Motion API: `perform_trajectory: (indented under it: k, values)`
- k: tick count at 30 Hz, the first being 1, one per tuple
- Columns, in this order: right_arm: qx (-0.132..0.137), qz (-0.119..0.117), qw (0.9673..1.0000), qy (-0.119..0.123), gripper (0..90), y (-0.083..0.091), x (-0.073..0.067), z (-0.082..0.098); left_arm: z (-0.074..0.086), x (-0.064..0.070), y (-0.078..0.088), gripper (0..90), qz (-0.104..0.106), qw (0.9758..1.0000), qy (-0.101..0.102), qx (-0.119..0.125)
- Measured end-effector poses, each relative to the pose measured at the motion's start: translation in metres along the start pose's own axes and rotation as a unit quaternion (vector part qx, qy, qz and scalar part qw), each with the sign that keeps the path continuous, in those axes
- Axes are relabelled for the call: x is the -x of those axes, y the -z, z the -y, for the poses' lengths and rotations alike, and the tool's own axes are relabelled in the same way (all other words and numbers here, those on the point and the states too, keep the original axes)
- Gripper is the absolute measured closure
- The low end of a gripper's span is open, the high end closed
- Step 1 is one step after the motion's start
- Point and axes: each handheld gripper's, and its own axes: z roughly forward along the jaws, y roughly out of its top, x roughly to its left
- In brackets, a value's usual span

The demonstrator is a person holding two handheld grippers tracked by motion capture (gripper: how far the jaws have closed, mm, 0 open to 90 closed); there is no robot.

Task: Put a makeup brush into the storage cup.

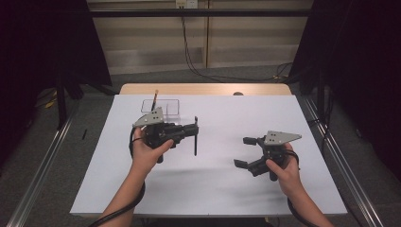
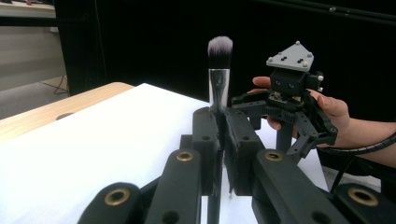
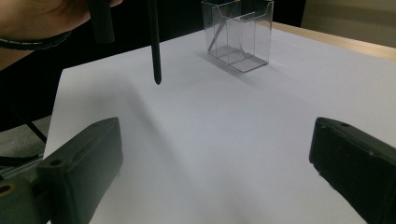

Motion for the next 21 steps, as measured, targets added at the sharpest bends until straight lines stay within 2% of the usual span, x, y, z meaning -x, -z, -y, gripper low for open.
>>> perform_trajectory:
  k: [21]
  values:
    - [0.003, 0.02, 0.9998, -0.005, 2.4, 0.023, 0.009, 0.012, -0.004, -0.007, 0.011, 83.9, -0.017, 0.9998, -0.005, 0.01]
